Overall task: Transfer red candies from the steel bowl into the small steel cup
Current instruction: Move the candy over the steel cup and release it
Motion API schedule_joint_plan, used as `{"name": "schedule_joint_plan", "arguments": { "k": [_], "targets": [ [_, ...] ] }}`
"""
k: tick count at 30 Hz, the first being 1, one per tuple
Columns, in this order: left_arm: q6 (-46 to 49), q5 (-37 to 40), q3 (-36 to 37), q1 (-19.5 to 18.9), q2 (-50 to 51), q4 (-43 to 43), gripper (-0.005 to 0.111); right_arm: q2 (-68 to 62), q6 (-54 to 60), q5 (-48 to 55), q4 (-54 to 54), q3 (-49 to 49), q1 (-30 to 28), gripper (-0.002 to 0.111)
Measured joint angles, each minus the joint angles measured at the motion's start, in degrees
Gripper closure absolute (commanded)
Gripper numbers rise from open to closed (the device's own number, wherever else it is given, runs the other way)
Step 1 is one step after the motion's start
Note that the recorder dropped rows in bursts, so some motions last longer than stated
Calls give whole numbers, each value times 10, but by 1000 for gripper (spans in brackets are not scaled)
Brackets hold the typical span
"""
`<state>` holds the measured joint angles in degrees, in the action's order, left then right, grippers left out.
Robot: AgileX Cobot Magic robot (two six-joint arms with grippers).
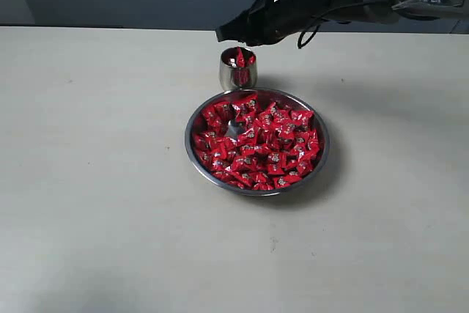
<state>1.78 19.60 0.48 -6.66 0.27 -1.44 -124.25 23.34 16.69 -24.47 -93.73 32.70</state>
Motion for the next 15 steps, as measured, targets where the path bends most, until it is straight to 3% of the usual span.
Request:
{"name": "schedule_joint_plan", "arguments": {
  "k": [7, 10, 11, 15],
  "targets": [
    [0, 0, 0, 0, 0, 0, 106, -55, -28, 35, -1, -46, -24, 108],
    [0, 0, 0, 0, 0, 0, 106, -61, -29, 50, -7, -47, -24, 93],
    [0, 0, 0, 0, 0, 0, 106, -61, -29, 52, -9, -48, -24, 83],
    [0, 0, 0, 0, 0, 0, 106, -62, -29, 55, -12, -48, -24, 73]
  ]
}}
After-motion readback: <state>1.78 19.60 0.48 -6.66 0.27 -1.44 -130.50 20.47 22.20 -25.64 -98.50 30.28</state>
